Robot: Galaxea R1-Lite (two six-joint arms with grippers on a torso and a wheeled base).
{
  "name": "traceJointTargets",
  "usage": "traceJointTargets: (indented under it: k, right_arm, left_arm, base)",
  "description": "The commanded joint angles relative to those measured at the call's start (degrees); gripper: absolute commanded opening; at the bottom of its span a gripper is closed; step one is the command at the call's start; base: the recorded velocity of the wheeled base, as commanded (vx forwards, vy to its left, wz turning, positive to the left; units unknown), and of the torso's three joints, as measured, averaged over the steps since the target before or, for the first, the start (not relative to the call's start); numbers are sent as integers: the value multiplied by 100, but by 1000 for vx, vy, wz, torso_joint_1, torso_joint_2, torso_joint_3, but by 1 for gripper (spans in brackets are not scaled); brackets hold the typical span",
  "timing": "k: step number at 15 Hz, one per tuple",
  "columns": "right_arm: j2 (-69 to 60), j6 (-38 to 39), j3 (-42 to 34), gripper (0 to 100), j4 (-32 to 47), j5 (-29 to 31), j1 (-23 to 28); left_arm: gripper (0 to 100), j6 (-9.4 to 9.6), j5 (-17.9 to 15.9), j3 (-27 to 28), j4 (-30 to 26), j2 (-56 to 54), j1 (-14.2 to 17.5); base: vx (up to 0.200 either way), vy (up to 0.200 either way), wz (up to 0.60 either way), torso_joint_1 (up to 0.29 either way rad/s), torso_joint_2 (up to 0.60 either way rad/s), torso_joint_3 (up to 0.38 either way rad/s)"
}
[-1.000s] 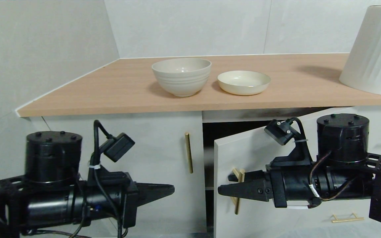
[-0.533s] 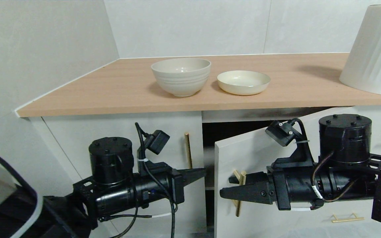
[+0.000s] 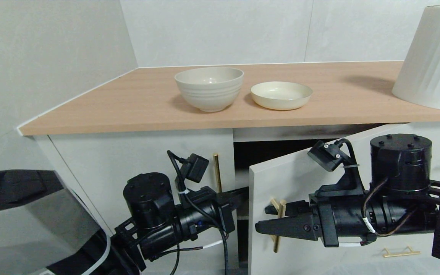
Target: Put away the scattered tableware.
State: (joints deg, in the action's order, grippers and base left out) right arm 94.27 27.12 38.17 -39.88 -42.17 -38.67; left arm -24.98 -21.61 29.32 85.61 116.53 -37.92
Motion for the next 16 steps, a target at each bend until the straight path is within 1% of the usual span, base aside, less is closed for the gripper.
traceJointTargets:
  k: [1,4,6,8,10,13,15,16]
  right_arm:
    - [-67,-5,-99,100,15,7,0]
    - [-163,-14,-213,100,32,16,44]
    - [-190,-14,-266,100,50,59,70]
    - [-348,-32,-512,100,50,68,175]
    - [-629,-32,-749,100,41,68,342]
    - [-1139,-172,-1180,100,76,165,404]
    - [-1271,-348,-1391,100,85,1061,61]
    - [-1306,-418,-1488,100,147,2063,-334]
  left_arm:
    - [0,2,-1,4,17,107,-40]
    - [0,2,-1,-5,25,116,-57]
    - [0,2,-1,-14,25,151,-154]
    - [0,19,-1,21,34,116,-171]
    - [0,19,-1,109,8,89,-171]
    - [0,19,-1,417,-71,142,-171]
    - [0,19,-1,584,-221,124,-171]
    - [0,28,-1,663,-335,72,-171]
  base:
    - [0,0,0,0,0,0]
    - [0,0,0,0,0,0]
    - [0,0,0,0,0,0]
    - [0,0,0,0,0,0]
    - [0,0,0,0,0,0]
    - [0,0,0,0,0,0]
    - [0,0,0,0,0,0]
    - [0,0,0,0,0,0]
